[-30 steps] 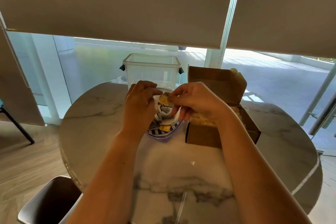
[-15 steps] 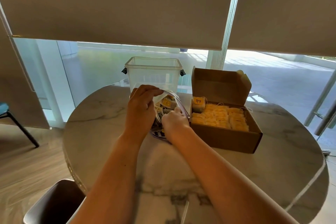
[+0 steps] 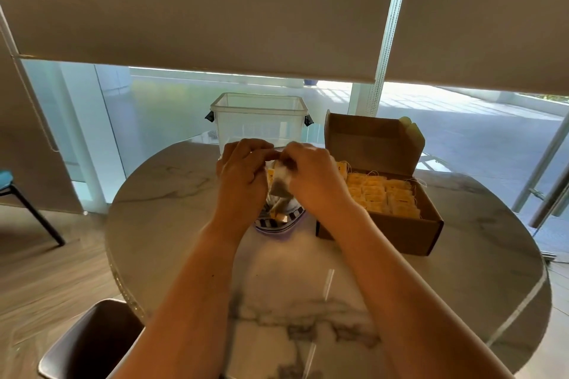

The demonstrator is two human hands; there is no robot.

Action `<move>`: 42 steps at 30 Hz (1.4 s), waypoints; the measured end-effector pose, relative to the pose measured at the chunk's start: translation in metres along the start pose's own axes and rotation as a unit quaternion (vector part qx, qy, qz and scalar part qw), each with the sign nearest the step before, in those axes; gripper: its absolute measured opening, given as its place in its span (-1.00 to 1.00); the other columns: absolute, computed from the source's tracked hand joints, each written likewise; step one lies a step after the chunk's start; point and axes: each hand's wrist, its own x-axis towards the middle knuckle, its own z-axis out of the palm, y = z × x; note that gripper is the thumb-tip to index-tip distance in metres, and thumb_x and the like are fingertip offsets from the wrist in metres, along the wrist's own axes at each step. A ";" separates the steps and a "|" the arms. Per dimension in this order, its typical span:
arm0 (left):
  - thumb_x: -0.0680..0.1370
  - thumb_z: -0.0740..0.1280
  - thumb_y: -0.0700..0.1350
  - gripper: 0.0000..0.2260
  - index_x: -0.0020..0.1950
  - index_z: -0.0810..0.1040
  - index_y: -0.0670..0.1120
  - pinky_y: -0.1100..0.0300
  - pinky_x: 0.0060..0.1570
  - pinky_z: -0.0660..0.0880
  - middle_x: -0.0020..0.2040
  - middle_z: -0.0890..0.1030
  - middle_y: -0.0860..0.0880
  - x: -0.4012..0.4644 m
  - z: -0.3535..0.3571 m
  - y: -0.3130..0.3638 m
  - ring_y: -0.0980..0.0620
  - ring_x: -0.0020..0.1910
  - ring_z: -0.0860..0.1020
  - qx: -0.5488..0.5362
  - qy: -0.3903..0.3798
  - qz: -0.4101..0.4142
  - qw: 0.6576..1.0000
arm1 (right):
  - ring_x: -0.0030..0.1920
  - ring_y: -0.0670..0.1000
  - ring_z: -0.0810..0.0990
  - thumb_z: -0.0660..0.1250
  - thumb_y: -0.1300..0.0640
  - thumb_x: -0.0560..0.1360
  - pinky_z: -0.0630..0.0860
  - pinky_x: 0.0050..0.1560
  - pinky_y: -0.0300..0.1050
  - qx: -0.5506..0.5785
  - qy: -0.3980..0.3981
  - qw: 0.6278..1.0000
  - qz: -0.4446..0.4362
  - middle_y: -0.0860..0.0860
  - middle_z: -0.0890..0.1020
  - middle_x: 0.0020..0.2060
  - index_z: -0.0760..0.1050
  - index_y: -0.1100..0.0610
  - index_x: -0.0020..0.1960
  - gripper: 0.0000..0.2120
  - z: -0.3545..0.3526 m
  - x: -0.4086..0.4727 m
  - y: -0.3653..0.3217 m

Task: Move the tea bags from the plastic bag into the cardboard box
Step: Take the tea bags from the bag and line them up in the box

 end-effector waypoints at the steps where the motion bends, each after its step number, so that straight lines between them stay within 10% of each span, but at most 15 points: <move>1: 0.46 0.09 -0.12 -0.66 -0.05 0.66 -0.10 0.19 0.10 0.31 0.03 0.59 0.03 -0.001 0.000 0.002 0.03 0.13 0.41 -0.008 -0.001 -0.012 1.000 | -0.04 -0.03 0.54 0.22 0.22 0.56 0.42 -0.05 -0.24 0.046 0.015 0.999 0.000 0.01 0.56 -0.04 0.50 0.16 0.12 -0.83 -0.005 -0.001 0.001; 13: 0.47 0.32 0.02 -0.87 -0.14 0.60 0.00 -0.09 0.15 0.36 0.10 0.47 0.20 -0.005 0.017 0.014 0.39 0.11 0.24 -0.048 0.008 -0.067 0.997 | -0.53 -0.13 0.51 0.37 0.25 0.48 0.48 -0.44 -0.27 0.387 0.039 0.913 0.123 0.04 0.64 -0.20 0.55 0.09 0.02 -0.85 -0.029 -0.004 0.038; 19: 0.42 0.27 0.19 -0.71 -0.12 0.63 0.01 -0.16 0.08 0.38 0.17 0.51 0.10 -0.006 0.022 0.022 0.16 0.20 0.29 -0.003 -0.014 -0.012 1.000 | -0.42 -0.07 0.56 0.27 0.42 0.49 0.52 -0.39 -0.23 0.475 0.001 0.869 0.138 0.04 0.59 -0.23 0.55 0.10 0.03 -0.73 -0.031 -0.007 0.043; 26: 0.40 0.36 0.14 -0.84 -0.25 0.65 0.11 -0.22 0.21 0.29 0.32 0.46 0.06 -0.008 0.026 0.018 0.00 0.33 0.25 0.038 -0.077 0.038 0.996 | -0.20 0.06 0.55 0.04 0.40 0.59 0.58 -0.08 -0.04 0.662 0.043 0.731 0.161 0.08 0.55 -0.21 0.54 0.11 0.03 -0.66 -0.034 -0.004 0.057; 32: 0.50 0.28 -0.01 -0.80 -0.17 0.66 -0.05 0.29 0.12 0.21 0.12 0.53 0.03 -0.003 0.017 0.027 0.09 0.12 0.37 -0.006 -0.019 0.028 0.999 | -0.06 -0.13 0.52 0.26 0.31 0.54 0.48 -0.18 -0.39 0.428 0.181 0.852 0.243 -0.07 0.56 -0.04 0.53 0.05 0.10 -0.77 -0.034 0.000 0.078; 42: 0.48 0.39 -0.18 -0.90 -0.06 0.61 -0.01 0.09 -0.10 0.61 -0.14 0.60 0.06 -0.005 0.012 0.052 0.06 -0.14 0.62 -0.157 -0.030 -0.054 0.986 | -0.18 -0.22 0.52 0.37 0.29 0.47 0.42 -0.36 -0.57 0.360 0.173 0.896 0.194 -0.19 0.55 -0.20 0.59 0.05 -0.01 -0.82 -0.030 -0.001 0.066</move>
